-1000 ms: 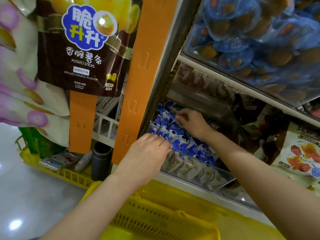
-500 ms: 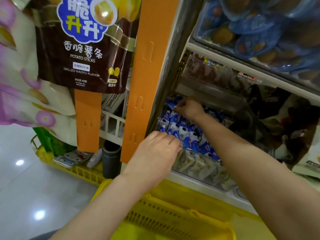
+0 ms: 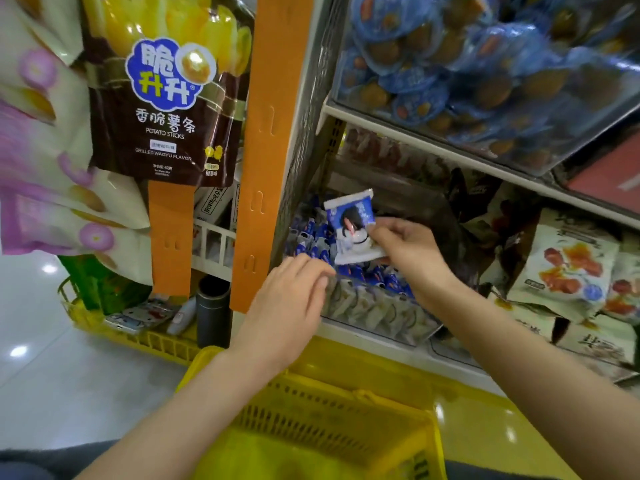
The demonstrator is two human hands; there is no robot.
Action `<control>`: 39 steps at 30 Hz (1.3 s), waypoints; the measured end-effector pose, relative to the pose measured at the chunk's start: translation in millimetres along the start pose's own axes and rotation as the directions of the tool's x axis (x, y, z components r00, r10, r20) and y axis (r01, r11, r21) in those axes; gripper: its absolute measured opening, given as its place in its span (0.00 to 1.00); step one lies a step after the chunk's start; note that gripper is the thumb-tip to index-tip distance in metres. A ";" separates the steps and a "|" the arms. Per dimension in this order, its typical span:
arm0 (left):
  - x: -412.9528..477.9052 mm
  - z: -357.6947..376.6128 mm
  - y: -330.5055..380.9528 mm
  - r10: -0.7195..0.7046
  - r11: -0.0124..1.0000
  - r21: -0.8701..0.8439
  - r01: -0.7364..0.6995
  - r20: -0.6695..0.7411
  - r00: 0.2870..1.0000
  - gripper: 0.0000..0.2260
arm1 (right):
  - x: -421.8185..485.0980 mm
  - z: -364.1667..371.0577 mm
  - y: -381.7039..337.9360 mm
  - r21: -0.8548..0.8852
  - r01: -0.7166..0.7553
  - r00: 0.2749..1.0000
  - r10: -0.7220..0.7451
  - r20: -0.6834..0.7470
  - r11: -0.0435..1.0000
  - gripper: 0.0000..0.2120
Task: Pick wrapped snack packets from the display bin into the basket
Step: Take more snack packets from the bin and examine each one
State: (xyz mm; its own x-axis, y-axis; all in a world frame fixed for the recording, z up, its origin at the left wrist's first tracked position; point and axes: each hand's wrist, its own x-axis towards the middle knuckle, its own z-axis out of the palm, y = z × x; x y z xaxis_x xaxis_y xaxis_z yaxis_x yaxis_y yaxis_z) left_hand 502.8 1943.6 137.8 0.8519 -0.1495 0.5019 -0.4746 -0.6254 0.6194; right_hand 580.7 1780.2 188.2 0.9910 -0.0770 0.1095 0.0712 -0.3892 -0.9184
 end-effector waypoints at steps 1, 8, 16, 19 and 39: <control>-2.8 0.1 2.1 -0.071 0.995 -0.068 0.070 -0.007 0.997 0.10 | -14.5 -0.4 4.9 0.019 0.005 1.000 -0.005 0.009 1.000 0.08; -15.1 6.3 9.3 -0.458 0.626 -0.575 0.527 0.277 0.845 0.05 | -91.4 15.2 35.8 0.160 0.056 0.984 -0.082 0.161 0.986 0.06; -31.1 18.4 -2.4 -0.507 0.589 -0.493 0.641 0.392 0.768 0.09 | -104.1 33.7 60.1 0.195 -0.117 0.971 0.070 0.230 0.974 0.08; -37.0 25.0 -3.7 -0.515 0.558 -0.485 0.673 0.433 0.740 0.10 | -103.3 32.9 66.0 0.163 -0.142 0.971 0.106 0.214 0.976 0.15; -40.5 43.0 0.7 -0.604 0.473 -0.553 0.685 0.362 0.710 0.12 | -102.7 20.6 72.4 -0.342 0.395 0.917 -0.340 0.210 0.853 0.04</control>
State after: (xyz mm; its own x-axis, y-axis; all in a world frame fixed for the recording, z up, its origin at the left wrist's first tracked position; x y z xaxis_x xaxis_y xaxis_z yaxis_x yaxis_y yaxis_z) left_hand 477.4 1916.3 92.0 0.9715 -0.0055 -0.2368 0.2368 0.0254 0.9712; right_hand 486.4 1778.9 102.6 0.9081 0.2545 0.3325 0.4129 -0.6764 -0.6100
